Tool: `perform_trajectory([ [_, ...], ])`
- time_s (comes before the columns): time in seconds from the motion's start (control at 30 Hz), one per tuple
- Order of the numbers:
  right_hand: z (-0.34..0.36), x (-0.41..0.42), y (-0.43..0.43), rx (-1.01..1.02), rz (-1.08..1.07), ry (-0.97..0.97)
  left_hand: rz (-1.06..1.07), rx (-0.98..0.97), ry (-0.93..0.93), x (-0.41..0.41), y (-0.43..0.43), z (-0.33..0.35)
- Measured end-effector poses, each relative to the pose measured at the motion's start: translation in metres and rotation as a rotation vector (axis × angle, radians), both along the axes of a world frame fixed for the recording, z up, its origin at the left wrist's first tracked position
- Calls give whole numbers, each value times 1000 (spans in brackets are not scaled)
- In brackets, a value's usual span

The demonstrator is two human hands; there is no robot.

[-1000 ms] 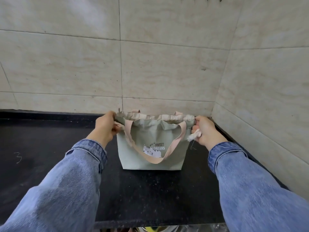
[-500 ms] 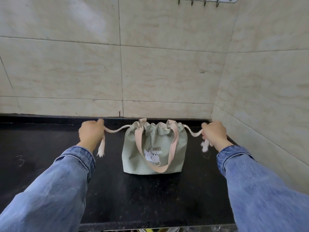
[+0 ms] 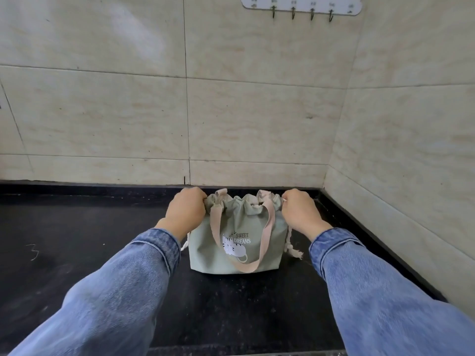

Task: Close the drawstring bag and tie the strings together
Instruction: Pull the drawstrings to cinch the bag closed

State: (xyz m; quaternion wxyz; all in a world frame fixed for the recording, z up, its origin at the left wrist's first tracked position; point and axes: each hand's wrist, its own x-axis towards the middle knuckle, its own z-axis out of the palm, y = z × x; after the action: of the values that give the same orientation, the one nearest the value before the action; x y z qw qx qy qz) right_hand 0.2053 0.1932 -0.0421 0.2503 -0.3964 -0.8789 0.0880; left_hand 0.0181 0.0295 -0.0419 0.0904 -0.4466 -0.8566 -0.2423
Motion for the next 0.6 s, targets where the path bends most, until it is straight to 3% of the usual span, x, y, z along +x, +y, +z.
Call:
perform_trajectory([
  [0.07,-2,4,0,62,3,-61,24,-70,76,1,-2,0],
  [0.27,-2,23,6,506,53,-356,66,-132,422,-7,-12,4],
  [0.4,2,40,14,442,-57,-363,74,-121,485,-15,-25,7],
  [0.6,0,62,18,354,-206,-356,193,-138,327,-28,-44,-11],
])
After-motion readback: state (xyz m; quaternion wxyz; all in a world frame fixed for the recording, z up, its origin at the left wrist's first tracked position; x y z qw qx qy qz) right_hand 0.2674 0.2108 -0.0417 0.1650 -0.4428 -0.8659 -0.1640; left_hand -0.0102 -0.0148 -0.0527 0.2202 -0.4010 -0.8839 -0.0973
